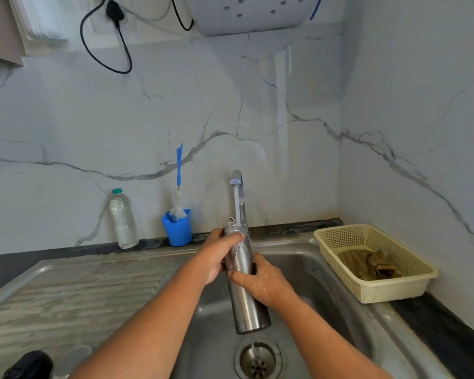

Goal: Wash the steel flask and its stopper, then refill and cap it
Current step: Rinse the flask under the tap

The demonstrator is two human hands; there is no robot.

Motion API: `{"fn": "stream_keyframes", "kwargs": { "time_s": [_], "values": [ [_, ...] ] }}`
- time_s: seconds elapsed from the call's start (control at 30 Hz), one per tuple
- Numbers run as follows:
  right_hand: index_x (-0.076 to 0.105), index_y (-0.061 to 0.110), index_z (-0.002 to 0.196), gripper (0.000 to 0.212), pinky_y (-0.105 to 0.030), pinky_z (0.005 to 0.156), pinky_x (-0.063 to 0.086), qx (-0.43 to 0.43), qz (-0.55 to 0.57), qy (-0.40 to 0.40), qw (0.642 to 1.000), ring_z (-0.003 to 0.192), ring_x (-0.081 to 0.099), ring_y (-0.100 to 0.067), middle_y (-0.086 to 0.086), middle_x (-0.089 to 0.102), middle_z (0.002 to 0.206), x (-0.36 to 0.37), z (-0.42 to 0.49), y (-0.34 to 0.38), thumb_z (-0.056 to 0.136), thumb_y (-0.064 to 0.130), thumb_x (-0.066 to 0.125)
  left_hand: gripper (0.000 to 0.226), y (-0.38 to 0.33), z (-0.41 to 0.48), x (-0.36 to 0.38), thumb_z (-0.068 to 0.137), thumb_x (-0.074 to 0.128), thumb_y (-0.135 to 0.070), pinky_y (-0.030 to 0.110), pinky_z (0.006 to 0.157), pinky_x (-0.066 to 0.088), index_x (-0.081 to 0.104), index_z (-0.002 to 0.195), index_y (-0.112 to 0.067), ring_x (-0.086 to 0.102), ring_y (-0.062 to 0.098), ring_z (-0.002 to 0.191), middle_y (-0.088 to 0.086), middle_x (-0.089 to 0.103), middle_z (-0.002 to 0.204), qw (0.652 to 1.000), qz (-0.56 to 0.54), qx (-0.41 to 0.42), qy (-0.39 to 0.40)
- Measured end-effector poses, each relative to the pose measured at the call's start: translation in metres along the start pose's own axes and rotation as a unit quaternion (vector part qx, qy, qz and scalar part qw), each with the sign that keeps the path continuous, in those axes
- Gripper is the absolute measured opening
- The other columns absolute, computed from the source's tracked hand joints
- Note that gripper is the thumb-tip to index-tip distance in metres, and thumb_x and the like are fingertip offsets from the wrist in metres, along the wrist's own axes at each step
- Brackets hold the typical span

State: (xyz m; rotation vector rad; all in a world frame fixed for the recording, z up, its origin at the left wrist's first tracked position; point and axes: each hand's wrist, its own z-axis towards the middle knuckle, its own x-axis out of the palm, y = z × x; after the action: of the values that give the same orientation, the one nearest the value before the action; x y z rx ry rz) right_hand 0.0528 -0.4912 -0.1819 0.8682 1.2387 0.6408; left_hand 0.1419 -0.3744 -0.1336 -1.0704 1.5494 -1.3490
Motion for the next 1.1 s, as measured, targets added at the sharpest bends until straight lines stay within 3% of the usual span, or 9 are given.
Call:
{"fn": "stream_keyframes", "kwargs": {
  "time_s": [0.13, 0.33, 0.57, 0.73, 0.83, 0.9, 1.1],
  "values": [
    [0.039, 0.032, 0.147, 0.078, -0.036, 0.091, 0.057, -0.001, -0.019, 0.000, 1.000, 0.103, 0.066, -0.018, 0.002, 0.065, 0.121, -0.001, 0.001, -0.004, 0.080, 0.052, 0.072, 0.053, -0.002, -0.005, -0.003, 0.090, 0.079, -0.016, 0.051, 0.095, 0.058, 0.050, 0.134, -0.025, 0.067, 0.030, 0.108, 0.009, 0.067, 0.121, 1.000, -0.001, 0.010, 0.024],
    [0.042, 0.032, 0.146, 0.074, -0.035, 0.092, 0.056, 0.001, 0.039, -0.016, 0.999, 0.104, 0.065, -0.015, 0.006, 0.064, 0.117, -0.001, 0.002, -0.011, 0.082, 0.041, 0.078, 0.080, -0.003, -0.009, 0.000, 0.089, 0.081, -0.015, 0.048, 0.095, 0.058, 0.037, 0.153, -0.032, 0.064, 0.025, 0.113, 0.003, 0.060, 0.131, 0.998, 0.021, 0.033, 0.057],
    [0.044, 0.029, 0.143, 0.070, -0.027, 0.086, 0.053, 0.017, 0.157, -0.023, 0.987, 0.103, 0.063, -0.011, 0.010, 0.063, 0.112, 0.000, 0.005, -0.010, 0.084, 0.030, 0.081, 0.101, 0.001, -0.021, -0.004, 0.081, 0.084, -0.045, 0.050, 0.099, 0.058, 0.021, 0.160, -0.045, 0.062, 0.022, 0.122, -0.003, 0.053, 0.145, 0.986, 0.094, 0.000, 0.141],
    [0.047, 0.028, 0.139, 0.068, -0.047, 0.097, 0.058, 0.060, 0.285, 0.004, 0.957, 0.107, 0.069, -0.021, 0.000, 0.066, 0.121, 0.007, 0.008, -0.010, 0.083, 0.031, 0.083, 0.130, 0.012, -0.026, -0.028, 0.055, 0.101, -0.045, 0.063, 0.107, 0.048, 0.021, 0.158, -0.046, 0.056, 0.028, 0.131, 0.002, 0.053, 0.145, 0.952, 0.214, -0.071, 0.207],
    [0.045, 0.020, 0.142, 0.064, -0.050, 0.094, 0.059, 0.079, 0.369, 0.016, 0.926, 0.107, 0.070, -0.025, -0.004, 0.064, 0.125, 0.012, 0.008, -0.005, 0.088, 0.027, 0.079, 0.129, 0.018, -0.030, -0.037, 0.063, 0.100, -0.025, 0.060, 0.099, 0.055, 0.013, 0.154, -0.054, 0.057, 0.027, 0.129, 0.001, 0.053, 0.141, 0.935, 0.270, -0.080, 0.216],
    [0.043, 0.017, 0.143, 0.065, -0.050, 0.097, 0.058, 0.094, 0.408, 0.027, 0.908, 0.110, 0.069, -0.026, -0.007, 0.064, 0.128, 0.014, 0.010, -0.004, 0.089, 0.026, 0.079, 0.130, 0.019, -0.031, -0.041, 0.063, 0.099, -0.022, 0.055, 0.097, 0.058, 0.013, 0.154, -0.056, 0.057, 0.023, 0.127, -0.002, 0.054, 0.139, 0.926, 0.311, -0.061, 0.204],
    [0.036, 0.021, 0.149, 0.078, -0.045, 0.098, 0.058, 0.142, 0.465, -0.003, 0.874, 0.104, 0.070, -0.027, -0.012, 0.065, 0.125, 0.010, 0.014, -0.006, 0.086, 0.016, 0.081, 0.095, 0.002, -0.025, -0.051, 0.067, 0.095, -0.033, 0.039, 0.105, 0.054, 0.047, 0.149, -0.026, 0.060, 0.015, 0.118, -0.005, 0.059, 0.132, 0.887, 0.443, 0.022, 0.131]
  ]
}}
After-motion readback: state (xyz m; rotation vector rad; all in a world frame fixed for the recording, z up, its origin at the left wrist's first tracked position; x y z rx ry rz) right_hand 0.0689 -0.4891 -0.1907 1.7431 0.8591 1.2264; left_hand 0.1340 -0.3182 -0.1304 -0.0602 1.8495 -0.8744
